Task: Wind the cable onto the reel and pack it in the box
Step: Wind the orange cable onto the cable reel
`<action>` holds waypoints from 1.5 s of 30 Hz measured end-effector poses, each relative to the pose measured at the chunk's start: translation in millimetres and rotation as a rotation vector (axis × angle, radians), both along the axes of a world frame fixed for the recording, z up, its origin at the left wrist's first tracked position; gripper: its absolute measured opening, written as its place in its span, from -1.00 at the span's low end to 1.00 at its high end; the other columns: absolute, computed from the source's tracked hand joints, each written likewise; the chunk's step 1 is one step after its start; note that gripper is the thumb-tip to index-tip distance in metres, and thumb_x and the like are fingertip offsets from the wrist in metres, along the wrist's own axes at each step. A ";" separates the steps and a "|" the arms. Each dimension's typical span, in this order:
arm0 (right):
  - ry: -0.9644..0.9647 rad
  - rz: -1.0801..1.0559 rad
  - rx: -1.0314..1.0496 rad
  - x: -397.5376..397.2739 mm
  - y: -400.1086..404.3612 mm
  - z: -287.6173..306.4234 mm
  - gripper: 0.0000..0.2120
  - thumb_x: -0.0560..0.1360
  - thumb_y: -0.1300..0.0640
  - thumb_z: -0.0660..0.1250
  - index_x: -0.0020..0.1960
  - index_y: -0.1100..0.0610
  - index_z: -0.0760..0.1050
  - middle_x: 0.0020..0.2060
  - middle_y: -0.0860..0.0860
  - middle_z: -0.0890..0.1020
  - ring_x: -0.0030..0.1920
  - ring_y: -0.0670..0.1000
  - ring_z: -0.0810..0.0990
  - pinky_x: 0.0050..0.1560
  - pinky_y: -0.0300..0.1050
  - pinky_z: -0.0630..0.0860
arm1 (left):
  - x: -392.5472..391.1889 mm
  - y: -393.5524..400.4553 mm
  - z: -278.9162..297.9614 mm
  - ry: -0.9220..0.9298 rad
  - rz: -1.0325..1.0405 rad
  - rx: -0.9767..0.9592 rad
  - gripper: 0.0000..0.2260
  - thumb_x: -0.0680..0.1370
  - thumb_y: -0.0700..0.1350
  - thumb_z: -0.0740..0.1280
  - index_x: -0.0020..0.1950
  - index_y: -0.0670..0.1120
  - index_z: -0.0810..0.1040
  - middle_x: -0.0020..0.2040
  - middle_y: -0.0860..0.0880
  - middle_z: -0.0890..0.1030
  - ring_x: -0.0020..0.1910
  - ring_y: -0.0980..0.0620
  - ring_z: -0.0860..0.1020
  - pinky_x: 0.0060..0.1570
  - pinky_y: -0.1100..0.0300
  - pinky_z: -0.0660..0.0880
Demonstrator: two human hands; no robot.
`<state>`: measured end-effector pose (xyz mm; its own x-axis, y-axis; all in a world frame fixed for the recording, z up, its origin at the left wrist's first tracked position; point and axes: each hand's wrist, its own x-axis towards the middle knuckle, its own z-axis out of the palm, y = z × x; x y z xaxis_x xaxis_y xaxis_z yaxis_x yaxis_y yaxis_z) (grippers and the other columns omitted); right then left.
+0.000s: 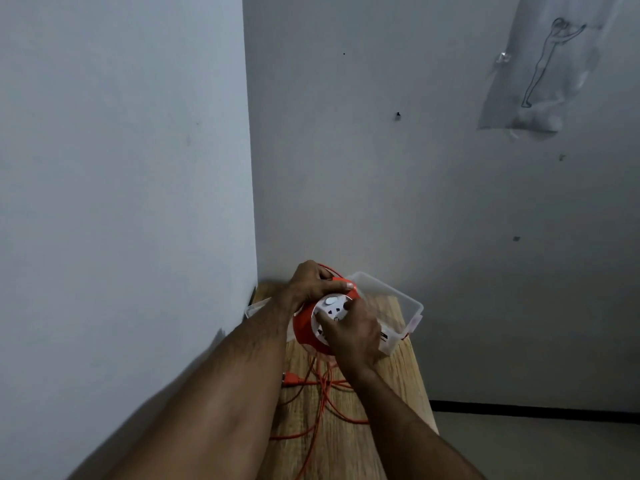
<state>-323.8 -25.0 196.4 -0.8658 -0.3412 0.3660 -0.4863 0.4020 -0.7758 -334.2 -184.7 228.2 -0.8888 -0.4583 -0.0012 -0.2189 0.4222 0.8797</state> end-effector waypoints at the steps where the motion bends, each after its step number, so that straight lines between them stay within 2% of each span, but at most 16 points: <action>1: -0.111 -0.060 -0.054 1.5 -3.2 -0.9 -0.52 0.38 -0.16 0.53 0.18 0.05 0.53 0.03 -0.03 0.66 0.03 -0.01 0.65 0.01 -0.12 0.61 | 0.1 1.4 -0.2 0.013 -0.007 0.006 -0.65 0.27 0.24 0.63 -0.16 0.01 0.79 -0.21 0.09 0.77 -0.22 0.13 0.73 -0.16 0.19 0.62; 4: -0.525 -0.175 -0.190 3.9 -11.4 -1.4 -0.41 0.39 -0.16 0.54 0.25 0.17 0.53 0.08 0.11 0.68 0.05 0.13 0.69 0.02 0.08 0.68 | 1.3 4.3 -2.9 0.014 -0.024 -0.007 -0.69 0.28 0.25 0.63 -0.20 0.05 0.77 -0.24 0.14 0.75 -0.28 0.16 0.72 -0.26 0.28 0.59; 7: -0.949 -0.252 -0.542 10.0 -16.7 6.7 -0.31 0.42 -0.04 0.57 0.43 0.17 0.39 0.24 0.19 0.60 0.18 0.25 0.64 0.12 0.24 0.65 | 1.9 5.1 -5.3 -0.016 -0.022 -0.014 -0.64 0.31 0.25 0.62 -0.13 -0.01 0.77 -0.24 0.10 0.75 -0.30 0.09 0.73 -0.26 0.22 0.63; 9: -1.087 -0.249 -0.687 11.6 -18.1 10.3 -0.30 0.44 0.05 0.56 0.48 0.14 0.34 0.27 0.19 0.56 0.23 0.29 0.60 0.12 0.29 0.63 | 2.4 3.9 -5.1 -0.032 -0.038 -0.014 -0.70 0.33 0.22 0.62 -0.16 0.02 0.76 -0.27 0.12 0.74 -0.32 0.10 0.73 -0.28 0.23 0.63; 10: -1.052 -0.238 -0.660 12.2 -17.5 10.7 -0.35 0.45 0.07 0.55 0.45 0.14 0.37 0.24 0.18 0.58 0.20 0.28 0.63 0.09 0.26 0.65 | 2.9 3.2 -4.7 -0.032 -0.039 -0.012 -0.69 0.34 0.21 0.62 -0.14 0.01 0.77 -0.25 0.10 0.75 -0.31 0.09 0.73 -0.26 0.21 0.65; 12: -0.651 -0.189 -0.464 13.5 -12.4 8.8 -0.65 0.48 0.12 0.51 0.22 0.11 0.52 0.02 0.06 0.66 0.04 0.17 0.70 -0.07 0.05 0.69 | 3.7 1.0 -3.4 -0.040 -0.017 -0.012 -0.64 0.34 0.22 0.61 -0.09 -0.03 0.78 -0.20 0.02 0.77 -0.29 0.04 0.74 -0.23 0.15 0.68; 14: 0.029 -0.001 -0.221 10.5 -0.8 3.4 -0.85 0.49 0.18 0.49 -0.02 0.06 0.53 -0.16 -0.07 0.62 -0.13 -0.02 0.66 -0.15 -0.21 0.58 | 4.9 -1.9 -1.3 -0.049 -0.001 -0.021 -0.61 0.34 0.24 0.61 -0.08 -0.06 0.79 -0.22 -0.01 0.76 -0.29 -0.01 0.74 -0.26 0.15 0.67; 15: 0.325 0.148 -0.079 4.8 5.0 -0.2 -0.84 0.48 0.16 0.50 -0.03 0.07 0.53 -0.12 -0.07 0.62 -0.10 -0.06 0.63 -0.05 -0.21 0.57 | 4.9 -3.2 0.2 -0.056 -0.001 -0.027 -0.60 0.34 0.24 0.61 -0.07 -0.06 0.79 -0.23 0.01 0.76 -0.29 0.00 0.73 -0.29 0.18 0.64; 17: 0.742 0.402 0.251 -9.0 15.7 -7.5 -0.72 0.43 0.03 0.53 0.09 0.05 0.57 0.12 0.01 0.61 0.18 0.00 0.57 0.27 -0.01 0.50 | 5.1 -4.3 3.2 -0.073 -0.008 -0.043 -0.55 0.34 0.27 0.59 -0.01 -0.06 0.78 -0.22 0.08 0.74 -0.25 0.06 0.70 -0.29 0.25 0.55; 19: 0.889 0.525 0.494 -22.5 24.7 -8.7 -0.61 0.39 0.01 0.55 0.19 -0.02 0.59 0.31 0.05 0.49 0.41 0.10 0.42 0.43 0.23 0.35 | 5.3 -5.3 5.0 -0.078 -0.008 -0.051 -0.55 0.35 0.28 0.59 0.00 -0.05 0.78 -0.22 0.10 0.72 -0.21 0.09 0.69 -0.26 0.26 0.51; 21: 0.891 0.564 0.620 -29.9 30.0 -4.9 -0.51 0.36 0.05 0.58 0.26 -0.08 0.56 0.40 0.10 0.39 0.50 0.16 0.32 0.47 0.34 0.25 | 6.0 -6.1 5.8 -0.093 -0.015 -0.047 -0.61 0.35 0.27 0.59 -0.06 -0.03 0.78 -0.27 0.09 0.73 -0.28 0.08 0.71 -0.27 0.24 0.54; 29: 1.066 0.545 0.729 -40.8 28.8 -1.7 -0.46 0.34 -0.10 0.57 0.29 -0.14 0.50 0.35 0.11 0.39 0.40 0.15 0.35 0.39 0.34 0.23 | 6.8 -2.1 5.2 -0.100 -0.070 -0.009 -0.70 0.31 0.26 0.61 -0.18 0.06 0.78 -0.22 0.06 0.77 -0.27 0.06 0.74 -0.15 0.12 0.64; 33: 1.016 0.469 0.669 -41.6 23.5 -1.4 -0.34 0.26 -0.18 0.58 0.30 -0.08 0.50 0.23 0.10 0.50 0.26 0.15 0.51 0.26 0.25 0.42 | 9.2 -1.6 6.7 -0.052 -0.057 0.017 -0.80 0.30 0.22 0.63 -0.30 0.13 0.76 -0.26 0.07 0.76 -0.33 0.11 0.73 -0.26 0.22 0.58; 36: 0.897 0.417 0.607 -34.7 20.0 2.5 -0.36 0.26 -0.22 0.54 0.28 0.00 0.54 0.13 0.13 0.66 0.12 0.16 0.66 0.23 0.16 0.54 | 9.2 0.2 5.7 -0.034 -0.037 0.003 -0.69 0.28 0.27 0.62 -0.25 0.05 0.77 -0.26 0.04 0.76 -0.34 0.10 0.72 -0.26 0.21 0.59; 41: 0.428 0.218 0.399 -13.6 12.0 2.6 -0.52 0.41 -0.13 0.47 0.26 0.04 0.57 0.04 0.02 0.71 -0.01 0.05 0.70 0.04 -0.06 0.65 | 7.7 3.5 5.8 -0.027 -0.015 0.006 -0.77 0.28 0.23 0.65 -0.30 0.10 0.76 -0.28 0.09 0.75 -0.35 0.14 0.71 -0.33 0.28 0.58; 45: -0.041 -0.051 0.023 5.1 0.5 1.4 -0.54 0.37 -0.16 0.53 0.13 0.08 0.55 -0.07 -0.10 0.62 -0.04 -0.03 0.64 -0.09 -0.16 0.58 | 5.8 5.4 3.1 -0.016 0.001 -0.009 -0.73 0.27 0.24 0.64 -0.30 0.07 0.77 -0.31 0.06 0.74 -0.38 0.15 0.70 -0.36 0.27 0.58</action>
